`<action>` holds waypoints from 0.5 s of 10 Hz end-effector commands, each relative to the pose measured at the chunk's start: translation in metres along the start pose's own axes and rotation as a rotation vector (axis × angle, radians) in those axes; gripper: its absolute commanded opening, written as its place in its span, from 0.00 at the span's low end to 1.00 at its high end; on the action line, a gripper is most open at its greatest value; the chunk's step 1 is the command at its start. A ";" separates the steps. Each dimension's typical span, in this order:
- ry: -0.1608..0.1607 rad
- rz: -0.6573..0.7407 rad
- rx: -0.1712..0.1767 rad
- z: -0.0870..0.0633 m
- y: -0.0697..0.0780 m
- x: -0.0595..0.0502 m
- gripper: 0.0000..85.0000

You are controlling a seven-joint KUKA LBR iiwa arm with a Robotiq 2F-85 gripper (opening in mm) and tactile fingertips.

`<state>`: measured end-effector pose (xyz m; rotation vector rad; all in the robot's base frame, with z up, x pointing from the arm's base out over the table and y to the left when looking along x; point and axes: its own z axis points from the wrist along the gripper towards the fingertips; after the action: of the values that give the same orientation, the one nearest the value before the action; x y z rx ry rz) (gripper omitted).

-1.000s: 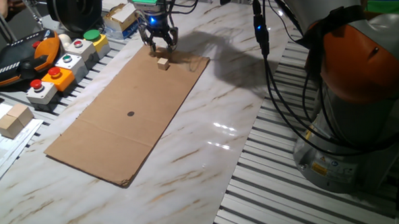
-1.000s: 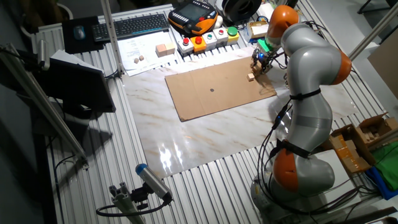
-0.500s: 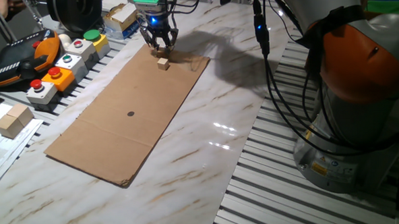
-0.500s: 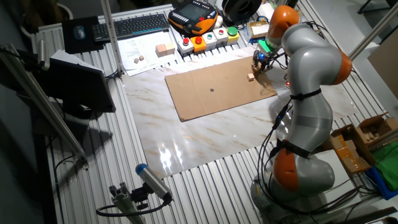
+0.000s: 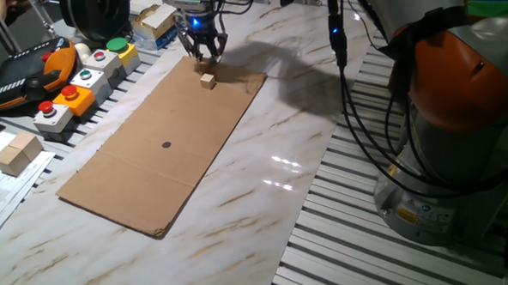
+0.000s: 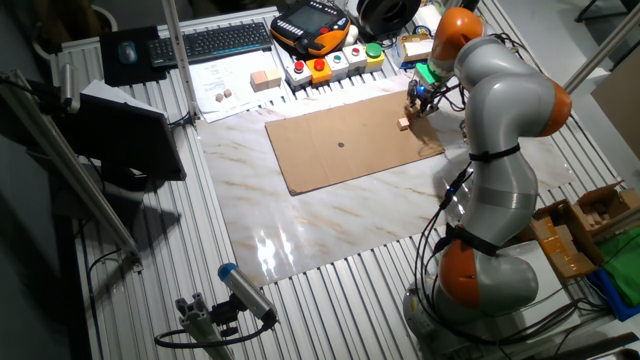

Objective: Use the gripper to push the small block from left to right

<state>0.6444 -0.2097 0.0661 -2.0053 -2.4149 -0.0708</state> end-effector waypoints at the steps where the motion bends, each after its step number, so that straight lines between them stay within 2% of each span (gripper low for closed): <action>1: -0.010 0.008 0.006 -0.002 -0.004 0.003 0.01; 5: -0.028 0.100 0.023 -0.002 -0.016 0.011 0.01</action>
<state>0.6261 -0.2011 0.0673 -2.1317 -2.3127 -0.0152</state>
